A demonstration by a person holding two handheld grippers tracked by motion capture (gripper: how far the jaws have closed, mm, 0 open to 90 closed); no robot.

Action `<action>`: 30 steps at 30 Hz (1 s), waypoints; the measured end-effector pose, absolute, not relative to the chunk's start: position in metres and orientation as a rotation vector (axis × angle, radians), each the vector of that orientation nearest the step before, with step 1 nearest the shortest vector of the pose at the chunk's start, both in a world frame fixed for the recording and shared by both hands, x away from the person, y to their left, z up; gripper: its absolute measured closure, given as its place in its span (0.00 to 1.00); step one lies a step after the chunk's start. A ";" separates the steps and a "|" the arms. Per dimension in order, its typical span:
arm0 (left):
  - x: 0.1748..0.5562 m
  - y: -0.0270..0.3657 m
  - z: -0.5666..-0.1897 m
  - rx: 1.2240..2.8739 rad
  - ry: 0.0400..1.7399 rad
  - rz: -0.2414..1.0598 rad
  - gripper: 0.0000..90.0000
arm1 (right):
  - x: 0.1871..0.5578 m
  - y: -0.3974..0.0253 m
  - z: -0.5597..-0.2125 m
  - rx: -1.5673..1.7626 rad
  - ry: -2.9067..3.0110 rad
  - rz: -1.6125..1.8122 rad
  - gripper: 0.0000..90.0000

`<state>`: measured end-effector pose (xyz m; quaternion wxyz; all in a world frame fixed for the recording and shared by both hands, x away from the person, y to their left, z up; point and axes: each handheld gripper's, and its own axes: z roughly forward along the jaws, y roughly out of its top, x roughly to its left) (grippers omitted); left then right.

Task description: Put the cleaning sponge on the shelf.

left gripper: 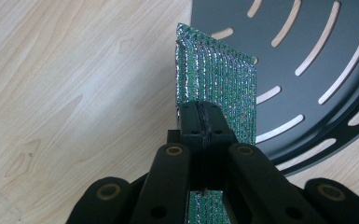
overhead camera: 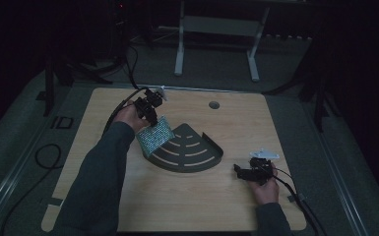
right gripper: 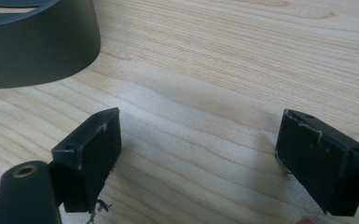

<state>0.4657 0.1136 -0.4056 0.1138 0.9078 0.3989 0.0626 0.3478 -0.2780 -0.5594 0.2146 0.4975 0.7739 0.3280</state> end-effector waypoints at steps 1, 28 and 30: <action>0.466 0.113 -0.406 2.660 1.168 0.188 1.00 | 0.348 -0.278 -0.559 1.380 2.146 0.910 0.15; 0.476 0.103 -0.422 2.652 1.169 0.222 1.00 | 0.348 -0.278 -0.559 1.378 2.147 0.909 0.15; 0.476 0.102 -0.423 2.660 1.163 0.225 1.00 | 0.348 -0.278 -0.559 1.379 2.147 0.910 0.15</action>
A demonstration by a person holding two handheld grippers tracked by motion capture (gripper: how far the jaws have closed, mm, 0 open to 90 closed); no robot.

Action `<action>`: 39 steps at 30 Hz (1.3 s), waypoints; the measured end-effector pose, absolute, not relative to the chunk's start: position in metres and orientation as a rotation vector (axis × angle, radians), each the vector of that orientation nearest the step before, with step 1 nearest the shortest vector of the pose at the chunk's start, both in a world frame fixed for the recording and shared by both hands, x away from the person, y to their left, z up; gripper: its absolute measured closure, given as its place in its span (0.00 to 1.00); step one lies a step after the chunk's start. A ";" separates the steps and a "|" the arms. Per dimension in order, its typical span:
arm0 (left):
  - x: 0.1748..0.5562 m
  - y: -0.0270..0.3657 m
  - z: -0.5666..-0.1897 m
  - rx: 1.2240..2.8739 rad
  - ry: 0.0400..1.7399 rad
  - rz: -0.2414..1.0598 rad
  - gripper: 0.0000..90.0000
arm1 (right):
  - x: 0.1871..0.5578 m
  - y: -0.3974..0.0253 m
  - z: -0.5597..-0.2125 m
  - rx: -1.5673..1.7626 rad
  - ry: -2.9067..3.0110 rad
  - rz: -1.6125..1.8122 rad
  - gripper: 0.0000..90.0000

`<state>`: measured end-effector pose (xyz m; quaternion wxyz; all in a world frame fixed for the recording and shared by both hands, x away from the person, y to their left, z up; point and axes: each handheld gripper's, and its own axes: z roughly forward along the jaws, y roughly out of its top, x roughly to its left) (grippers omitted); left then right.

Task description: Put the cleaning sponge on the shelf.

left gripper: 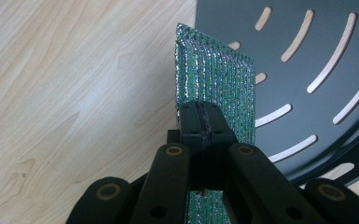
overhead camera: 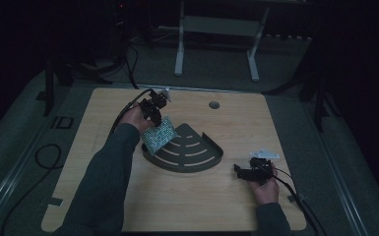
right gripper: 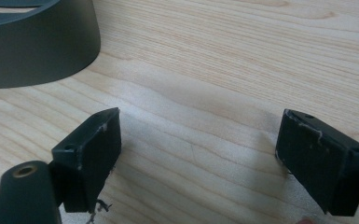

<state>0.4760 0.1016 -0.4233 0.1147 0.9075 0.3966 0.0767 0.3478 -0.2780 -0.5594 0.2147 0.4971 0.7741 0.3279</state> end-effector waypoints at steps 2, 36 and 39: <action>0.476 0.101 -0.425 2.668 1.161 0.231 1.00 | 0.348 -0.278 -0.559 1.378 2.147 0.910 0.15; 0.470 0.085 -0.449 2.789 1.105 0.285 0.99 | 0.348 -0.278 -0.559 1.378 2.147 0.910 0.15; 0.469 0.083 -0.450 2.800 1.099 0.294 0.99 | 0.348 -0.278 -0.559 1.378 2.147 0.909 0.15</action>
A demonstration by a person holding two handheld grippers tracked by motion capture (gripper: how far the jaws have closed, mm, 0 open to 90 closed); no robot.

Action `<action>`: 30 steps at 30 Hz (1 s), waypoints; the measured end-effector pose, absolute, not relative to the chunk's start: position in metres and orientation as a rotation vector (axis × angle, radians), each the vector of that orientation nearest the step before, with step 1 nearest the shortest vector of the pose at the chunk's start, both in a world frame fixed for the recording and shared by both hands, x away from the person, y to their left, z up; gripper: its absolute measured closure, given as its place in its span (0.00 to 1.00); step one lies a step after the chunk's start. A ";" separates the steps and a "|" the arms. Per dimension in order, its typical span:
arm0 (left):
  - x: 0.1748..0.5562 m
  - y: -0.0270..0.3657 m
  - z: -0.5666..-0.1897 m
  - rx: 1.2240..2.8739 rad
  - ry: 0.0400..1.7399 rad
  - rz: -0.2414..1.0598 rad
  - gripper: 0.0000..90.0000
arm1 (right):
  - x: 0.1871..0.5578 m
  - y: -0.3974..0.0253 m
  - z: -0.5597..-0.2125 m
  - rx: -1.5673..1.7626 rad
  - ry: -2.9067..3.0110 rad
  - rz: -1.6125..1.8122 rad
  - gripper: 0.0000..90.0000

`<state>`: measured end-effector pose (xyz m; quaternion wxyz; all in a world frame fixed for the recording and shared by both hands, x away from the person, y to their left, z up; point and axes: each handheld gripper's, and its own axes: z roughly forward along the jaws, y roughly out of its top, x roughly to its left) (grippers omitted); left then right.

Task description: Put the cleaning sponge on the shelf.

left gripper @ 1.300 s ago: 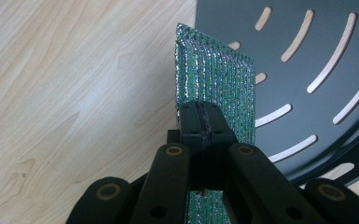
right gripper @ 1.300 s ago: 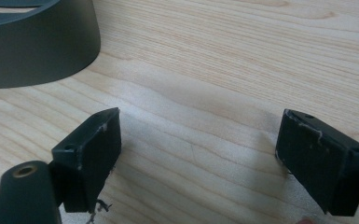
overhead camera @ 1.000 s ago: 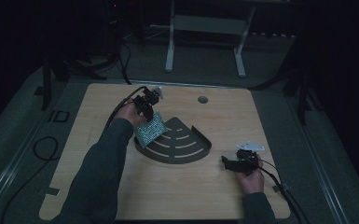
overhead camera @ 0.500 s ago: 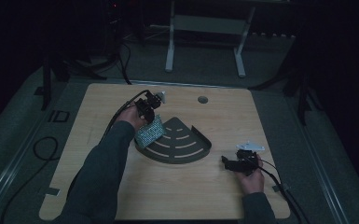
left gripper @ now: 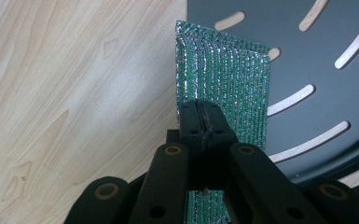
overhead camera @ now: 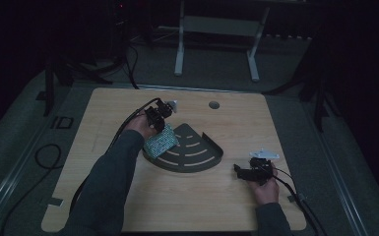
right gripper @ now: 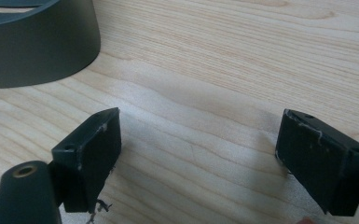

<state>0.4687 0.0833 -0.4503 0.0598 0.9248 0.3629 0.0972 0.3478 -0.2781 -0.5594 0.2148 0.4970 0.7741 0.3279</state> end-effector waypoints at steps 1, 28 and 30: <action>0.468 0.083 -0.451 2.801 1.100 0.299 0.99 | 0.348 -0.278 -0.559 1.378 2.147 0.910 0.15; 0.473 0.086 -0.460 2.840 1.148 0.309 1.00 | 0.348 -0.278 -0.559 1.378 2.147 0.909 0.15; 0.473 0.088 -0.459 2.830 1.153 0.306 0.99 | 0.348 -0.278 -0.559 1.378 2.147 0.909 0.15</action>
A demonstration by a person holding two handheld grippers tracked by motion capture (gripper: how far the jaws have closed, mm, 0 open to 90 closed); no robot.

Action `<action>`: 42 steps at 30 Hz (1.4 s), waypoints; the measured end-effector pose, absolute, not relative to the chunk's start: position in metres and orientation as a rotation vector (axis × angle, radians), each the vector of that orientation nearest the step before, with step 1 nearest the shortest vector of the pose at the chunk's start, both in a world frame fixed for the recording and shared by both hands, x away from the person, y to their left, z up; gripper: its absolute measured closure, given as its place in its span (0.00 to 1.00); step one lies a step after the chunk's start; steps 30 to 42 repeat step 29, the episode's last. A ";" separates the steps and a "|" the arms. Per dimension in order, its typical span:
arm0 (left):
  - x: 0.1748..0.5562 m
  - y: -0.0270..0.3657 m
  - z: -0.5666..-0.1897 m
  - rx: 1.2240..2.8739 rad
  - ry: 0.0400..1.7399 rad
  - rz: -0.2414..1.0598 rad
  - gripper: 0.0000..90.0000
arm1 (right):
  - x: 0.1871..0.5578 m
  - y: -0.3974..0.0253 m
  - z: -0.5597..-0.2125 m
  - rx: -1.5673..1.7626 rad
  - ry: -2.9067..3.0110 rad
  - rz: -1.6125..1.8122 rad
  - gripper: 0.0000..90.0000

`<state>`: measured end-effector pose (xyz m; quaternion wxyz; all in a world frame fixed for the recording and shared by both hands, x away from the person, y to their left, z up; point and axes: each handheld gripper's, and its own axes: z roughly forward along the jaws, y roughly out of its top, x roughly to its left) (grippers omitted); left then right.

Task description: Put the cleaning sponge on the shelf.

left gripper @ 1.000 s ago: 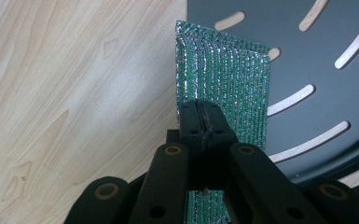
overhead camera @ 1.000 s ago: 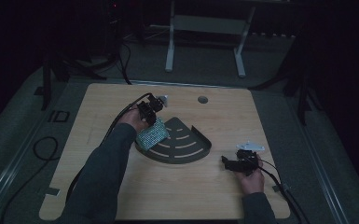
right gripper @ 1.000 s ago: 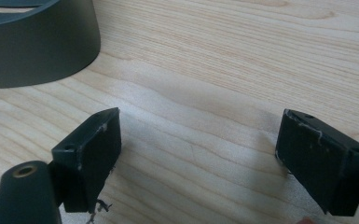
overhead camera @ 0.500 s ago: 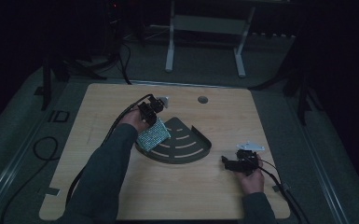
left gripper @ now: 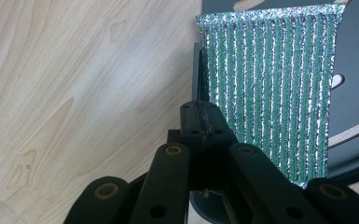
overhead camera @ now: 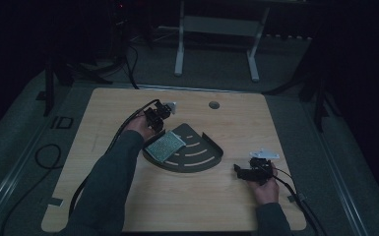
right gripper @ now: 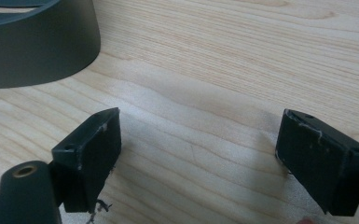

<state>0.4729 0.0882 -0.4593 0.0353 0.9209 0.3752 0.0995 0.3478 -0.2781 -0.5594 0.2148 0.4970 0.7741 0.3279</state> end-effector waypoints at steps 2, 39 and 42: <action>0.472 0.091 -0.459 2.819 1.154 0.305 0.97 | 0.348 -0.278 -0.559 1.378 2.147 0.910 0.15; 0.453 0.150 -0.433 2.509 1.214 0.250 0.62 | 0.348 -0.278 -0.559 1.378 2.147 0.910 0.15; 0.453 0.150 -0.433 2.509 1.214 0.250 0.62 | 0.348 -0.278 -0.559 1.378 2.147 0.910 0.15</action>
